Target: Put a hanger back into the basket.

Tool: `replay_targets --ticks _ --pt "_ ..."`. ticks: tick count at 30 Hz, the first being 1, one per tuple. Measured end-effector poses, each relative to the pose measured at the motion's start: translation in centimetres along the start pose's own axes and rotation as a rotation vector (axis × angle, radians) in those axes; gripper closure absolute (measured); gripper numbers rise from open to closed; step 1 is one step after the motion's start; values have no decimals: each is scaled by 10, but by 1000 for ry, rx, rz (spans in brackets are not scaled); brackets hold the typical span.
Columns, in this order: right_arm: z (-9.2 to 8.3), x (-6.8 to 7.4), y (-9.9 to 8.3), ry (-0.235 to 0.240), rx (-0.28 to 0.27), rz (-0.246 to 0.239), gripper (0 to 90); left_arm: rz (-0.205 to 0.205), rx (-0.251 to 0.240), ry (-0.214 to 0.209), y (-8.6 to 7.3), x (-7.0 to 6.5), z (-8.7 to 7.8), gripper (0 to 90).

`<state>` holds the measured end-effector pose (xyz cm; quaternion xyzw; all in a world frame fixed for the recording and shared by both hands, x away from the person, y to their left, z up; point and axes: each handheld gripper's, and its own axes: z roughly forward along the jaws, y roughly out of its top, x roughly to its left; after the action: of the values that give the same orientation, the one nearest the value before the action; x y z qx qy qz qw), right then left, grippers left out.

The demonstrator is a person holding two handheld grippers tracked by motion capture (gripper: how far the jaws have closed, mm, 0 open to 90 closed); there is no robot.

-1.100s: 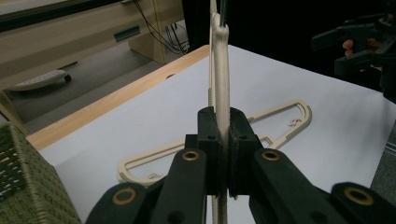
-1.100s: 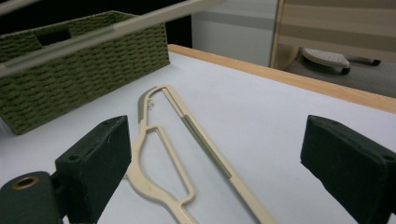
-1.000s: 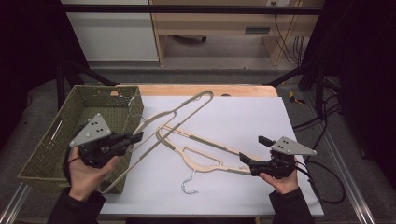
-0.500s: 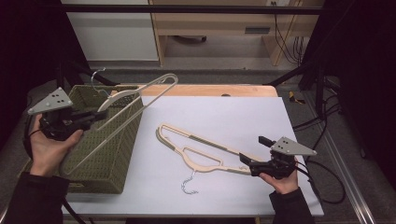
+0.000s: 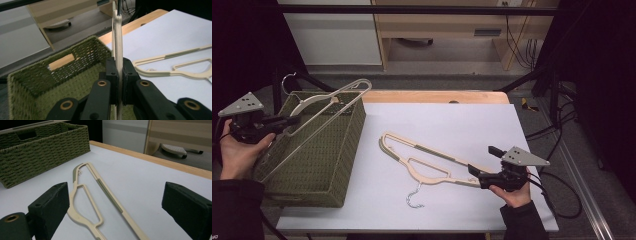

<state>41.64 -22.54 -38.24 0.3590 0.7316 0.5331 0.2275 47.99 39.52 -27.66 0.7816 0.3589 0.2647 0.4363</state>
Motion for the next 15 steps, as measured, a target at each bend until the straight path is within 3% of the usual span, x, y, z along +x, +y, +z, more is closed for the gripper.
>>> replay_targets --ticks 6,15 --pt "1 0 -1 -3 3 5 82 0 29 20 -17 16 3 860" --pt "2 -1 -1 -1 3 4 82 -54 49 30 -39 30 4 860"
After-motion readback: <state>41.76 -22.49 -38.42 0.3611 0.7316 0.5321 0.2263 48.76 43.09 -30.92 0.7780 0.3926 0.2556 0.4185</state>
